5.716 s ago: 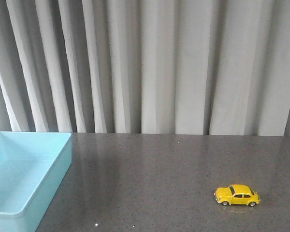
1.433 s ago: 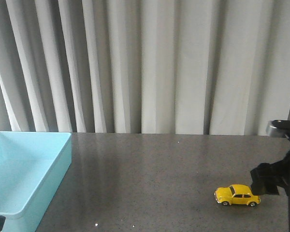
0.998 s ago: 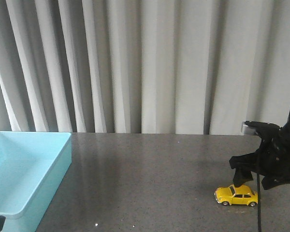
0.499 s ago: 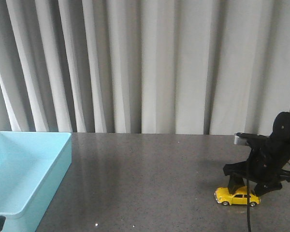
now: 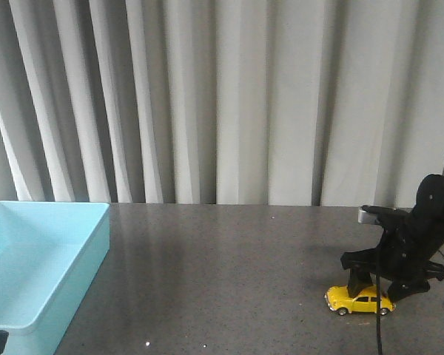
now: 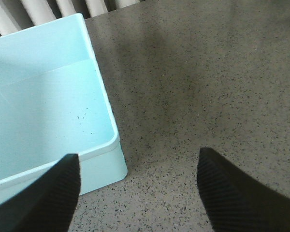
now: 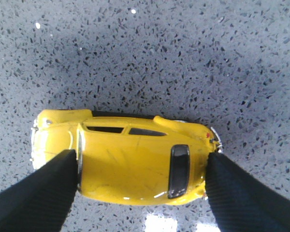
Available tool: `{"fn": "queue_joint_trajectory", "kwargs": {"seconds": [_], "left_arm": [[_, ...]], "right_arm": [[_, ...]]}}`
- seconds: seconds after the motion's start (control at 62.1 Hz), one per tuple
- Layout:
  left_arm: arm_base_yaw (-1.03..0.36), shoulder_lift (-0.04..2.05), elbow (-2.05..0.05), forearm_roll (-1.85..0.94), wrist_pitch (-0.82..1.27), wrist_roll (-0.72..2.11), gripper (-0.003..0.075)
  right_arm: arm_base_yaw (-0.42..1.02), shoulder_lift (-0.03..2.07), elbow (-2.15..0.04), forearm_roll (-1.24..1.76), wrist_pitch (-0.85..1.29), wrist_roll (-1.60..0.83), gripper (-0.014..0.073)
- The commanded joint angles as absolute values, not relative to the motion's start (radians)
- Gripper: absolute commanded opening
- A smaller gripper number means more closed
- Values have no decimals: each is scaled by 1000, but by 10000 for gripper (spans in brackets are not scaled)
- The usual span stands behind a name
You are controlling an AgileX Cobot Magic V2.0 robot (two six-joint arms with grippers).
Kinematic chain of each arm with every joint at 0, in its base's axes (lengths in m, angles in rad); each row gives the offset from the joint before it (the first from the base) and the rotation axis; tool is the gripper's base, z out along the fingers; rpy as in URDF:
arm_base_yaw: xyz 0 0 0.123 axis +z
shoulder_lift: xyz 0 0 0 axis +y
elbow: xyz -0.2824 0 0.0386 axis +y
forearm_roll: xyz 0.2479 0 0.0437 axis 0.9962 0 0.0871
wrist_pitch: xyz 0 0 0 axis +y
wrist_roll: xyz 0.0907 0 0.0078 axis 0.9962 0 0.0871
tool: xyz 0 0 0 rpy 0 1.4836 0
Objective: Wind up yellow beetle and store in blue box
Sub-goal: 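Drag the yellow car with the right gripper toward the blue box, release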
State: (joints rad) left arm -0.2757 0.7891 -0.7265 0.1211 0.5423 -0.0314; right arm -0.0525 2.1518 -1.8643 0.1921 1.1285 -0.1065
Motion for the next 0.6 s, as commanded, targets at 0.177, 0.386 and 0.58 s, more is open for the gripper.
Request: {"fn": "queue_joint_trajectory", "kwargs": {"seconds": [0.177, 0.386, 0.58], "left_arm": [[-284, 789, -761, 118, 485, -33, 504], [-284, 789, -761, 118, 517, -33, 504], [-284, 789, -761, 118, 542, -33, 504]], "right_arm": [[-149, 2127, -1879, 225, 1135, -175, 523], [-255, 2127, -1879, 230, 1142, -253, 523], [-338, 2127, -1879, 244, 1140, -299, 523]]}}
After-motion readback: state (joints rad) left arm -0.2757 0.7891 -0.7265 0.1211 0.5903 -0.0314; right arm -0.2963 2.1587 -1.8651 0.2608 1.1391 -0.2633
